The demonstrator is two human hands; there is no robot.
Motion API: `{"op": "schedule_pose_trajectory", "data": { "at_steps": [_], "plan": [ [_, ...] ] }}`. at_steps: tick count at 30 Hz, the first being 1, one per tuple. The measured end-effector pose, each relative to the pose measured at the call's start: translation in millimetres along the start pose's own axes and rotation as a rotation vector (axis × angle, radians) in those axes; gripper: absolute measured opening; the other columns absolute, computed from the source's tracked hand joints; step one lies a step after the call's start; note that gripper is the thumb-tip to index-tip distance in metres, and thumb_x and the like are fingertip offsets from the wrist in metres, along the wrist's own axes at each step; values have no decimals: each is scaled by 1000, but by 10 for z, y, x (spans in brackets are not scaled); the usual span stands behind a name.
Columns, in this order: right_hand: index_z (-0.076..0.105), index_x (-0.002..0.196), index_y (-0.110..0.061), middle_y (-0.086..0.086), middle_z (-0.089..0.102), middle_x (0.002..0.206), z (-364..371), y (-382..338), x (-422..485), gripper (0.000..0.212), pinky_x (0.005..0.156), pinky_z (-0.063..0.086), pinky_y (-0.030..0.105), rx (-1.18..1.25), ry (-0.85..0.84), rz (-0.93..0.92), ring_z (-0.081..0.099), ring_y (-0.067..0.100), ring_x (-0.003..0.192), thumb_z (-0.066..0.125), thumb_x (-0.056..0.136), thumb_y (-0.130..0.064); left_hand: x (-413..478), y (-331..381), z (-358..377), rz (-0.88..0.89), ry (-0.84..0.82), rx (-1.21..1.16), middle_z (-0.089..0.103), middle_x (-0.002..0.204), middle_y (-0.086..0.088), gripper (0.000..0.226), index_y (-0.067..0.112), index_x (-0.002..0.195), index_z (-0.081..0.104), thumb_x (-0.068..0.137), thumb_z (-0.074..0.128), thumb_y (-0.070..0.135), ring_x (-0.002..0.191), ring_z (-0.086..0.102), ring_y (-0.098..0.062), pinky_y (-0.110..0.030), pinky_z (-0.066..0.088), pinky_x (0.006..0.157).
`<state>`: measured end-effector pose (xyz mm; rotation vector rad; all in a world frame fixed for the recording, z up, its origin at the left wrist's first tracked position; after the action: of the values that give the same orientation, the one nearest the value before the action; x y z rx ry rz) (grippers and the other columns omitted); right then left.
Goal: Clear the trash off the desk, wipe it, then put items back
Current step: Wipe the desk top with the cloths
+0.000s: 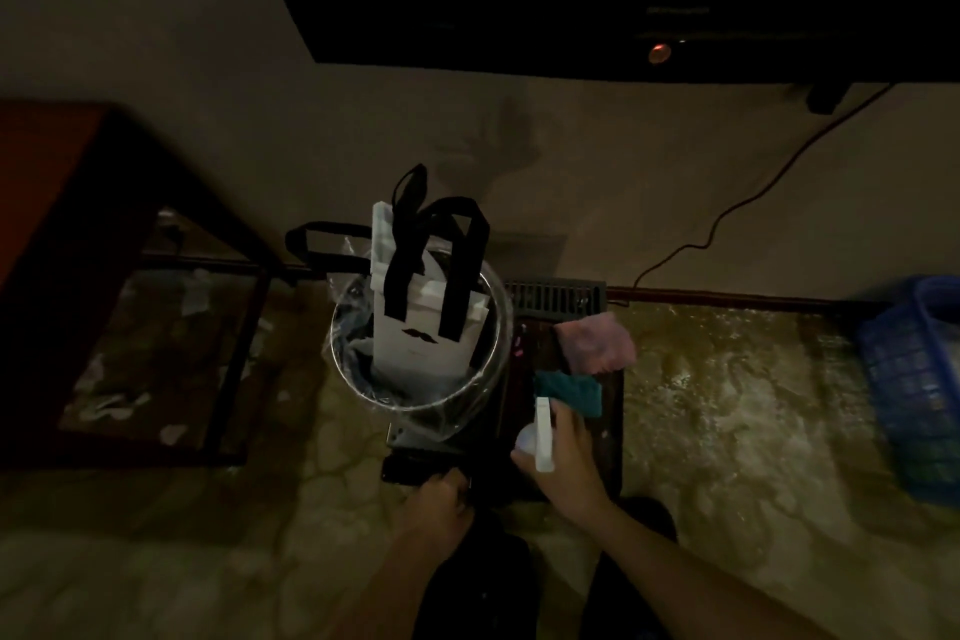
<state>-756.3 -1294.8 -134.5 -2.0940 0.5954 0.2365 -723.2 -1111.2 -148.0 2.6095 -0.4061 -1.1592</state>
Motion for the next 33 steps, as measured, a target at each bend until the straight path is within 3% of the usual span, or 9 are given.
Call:
{"op": "schedule_pose_trajectory", "data": {
  "at_steps": [4, 10, 14, 19, 24, 28, 30, 32, 33],
  "plan": [
    [23, 145, -20, 7, 27, 144, -32, 156, 119, 94, 106, 34, 43, -48, -195, -9, 32, 28, 131, 81, 72, -29, 16, 117, -4, -41, 44, -107, 61, 115, -2, 27, 20, 115, 55, 91, 56, 31, 101, 59, -17, -26, 47, 78],
    [8, 146, -29, 7, 13, 149, -284, 336, 282, 112, 107, 36, 38, -12, -594, -78, 27, 26, 135, 85, 66, -24, -67, 505, 47, -211, 149, -316, 62, 118, -10, 31, 10, 119, 55, 92, 52, 25, 98, 57, -16, -19, 38, 76],
    [12, 146, -23, 8, 15, 147, -618, 414, 384, 100, 101, 35, 28, -105, -736, -149, 29, 25, 135, 80, 73, -17, -356, 849, 196, -392, 206, -312, 60, 121, -10, 33, 10, 127, 52, 98, 50, 26, 107, 58, -22, -25, 43, 78],
    [28, 138, -17, 0, 29, 131, -1234, 719, 478, 69, 91, 36, 22, -182, -707, -185, 39, 15, 118, 70, 84, -22, -544, 1351, 566, -486, 289, -410, 60, 116, -4, 36, 15, 125, 51, 93, 57, 29, 104, 57, -16, -25, 46, 87],
    [47, 107, -10, 15, 53, 111, -1705, 1055, 577, 32, 74, 40, 24, -218, -586, -180, 53, 23, 96, 69, 84, -10, -640, 1912, 777, -433, 331, -386, 59, 119, -4, 34, 19, 129, 49, 95, 50, 25, 106, 56, -17, -25, 45, 89],
    [49, 103, -11, -4, 53, 91, -2013, 1178, 659, 30, 73, 36, 5, -204, -474, -225, 51, 5, 82, 69, 82, -1, -330, 2153, 839, -263, 293, -364, 44, 141, -2, 48, 20, 141, 38, 95, 46, 34, 126, 47, -19, -24, 36, 101],
    [53, 95, -16, -7, 53, 85, -2020, 1171, 886, 29, 73, 37, 6, -194, -399, -249, 53, 13, 80, 73, 78, -3, -29, 2135, 821, -237, 338, -411, 33, 150, -2, 58, 23, 147, 30, 95, 36, 49, 134, 40, -19, -27, 33, 108],
    [54, 96, -17, -10, 53, 86, -1999, 1093, 1125, 30, 71, 38, 4, -163, -423, -272, 52, 13, 81, 70, 80, 2, 314, 2141, 790, -264, 398, -423, 34, 148, -2, 74, 22, 143, 36, 84, 19, 64, 132, 42, -18, -29, 35, 107],
    [53, 101, -16, -11, 53, 89, -1974, 1083, 1248, 30, 70, 37, 3, -165, -458, -294, 52, 7, 82, 68, 81, 3, 458, 2188, 771, -273, 396, -392, 38, 142, -2, 73, 21, 137, 41, 83, 22, 66, 126, 46, -20, -30, 39, 102]
  ]
}}
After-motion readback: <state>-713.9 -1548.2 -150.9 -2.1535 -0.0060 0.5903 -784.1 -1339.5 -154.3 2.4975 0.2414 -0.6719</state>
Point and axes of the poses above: each hand's wrist, its own x-axis towards the middle knuckle, its own z-axis out of the palm, y = z × x, the point moved 2 cm from there along x, towards the middle knuckle
